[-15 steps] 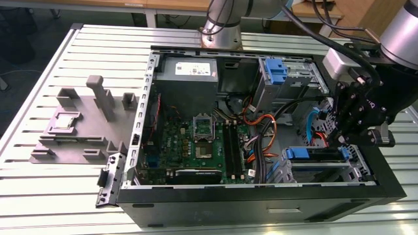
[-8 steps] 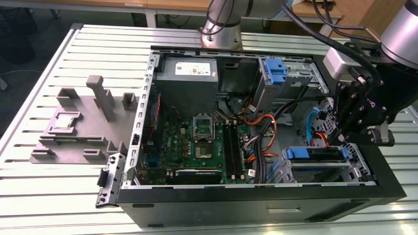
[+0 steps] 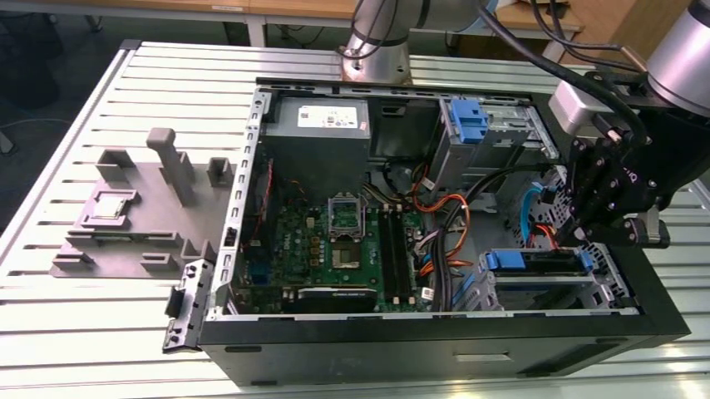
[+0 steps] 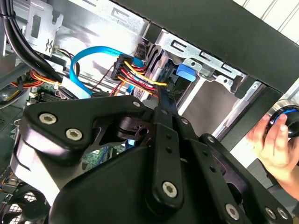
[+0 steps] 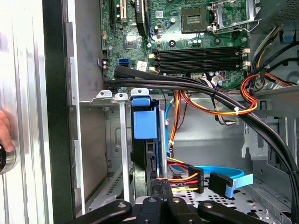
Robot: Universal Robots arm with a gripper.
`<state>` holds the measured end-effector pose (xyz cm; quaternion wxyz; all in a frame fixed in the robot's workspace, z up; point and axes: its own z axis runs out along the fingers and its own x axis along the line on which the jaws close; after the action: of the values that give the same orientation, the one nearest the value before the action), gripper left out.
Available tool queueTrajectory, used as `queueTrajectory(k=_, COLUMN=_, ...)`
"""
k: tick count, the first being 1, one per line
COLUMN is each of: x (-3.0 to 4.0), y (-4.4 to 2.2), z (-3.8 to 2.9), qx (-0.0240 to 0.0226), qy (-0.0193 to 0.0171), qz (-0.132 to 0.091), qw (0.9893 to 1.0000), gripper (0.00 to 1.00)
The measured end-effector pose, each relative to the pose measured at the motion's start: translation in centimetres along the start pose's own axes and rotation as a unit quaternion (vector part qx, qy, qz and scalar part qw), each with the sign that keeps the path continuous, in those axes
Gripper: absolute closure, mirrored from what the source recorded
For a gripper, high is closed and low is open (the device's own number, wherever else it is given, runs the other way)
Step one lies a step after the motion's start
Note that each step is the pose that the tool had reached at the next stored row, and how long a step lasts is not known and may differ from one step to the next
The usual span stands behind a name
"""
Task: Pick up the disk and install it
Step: 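Insert the second disk wire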
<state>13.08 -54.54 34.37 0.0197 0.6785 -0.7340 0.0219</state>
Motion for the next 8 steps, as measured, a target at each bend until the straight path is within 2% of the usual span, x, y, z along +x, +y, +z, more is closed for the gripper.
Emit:
queueTrajectory(k=5, x=0.01, y=0.08, z=0.01, qx=0.0, qy=-0.0003, qz=0.0, qw=1.0, gripper=0.89)
queueTrajectory(k=8, x=0.05, y=0.66, z=0.0, qx=0.0001, qy=-0.0003, qz=0.0, qw=1.0, gripper=0.89)
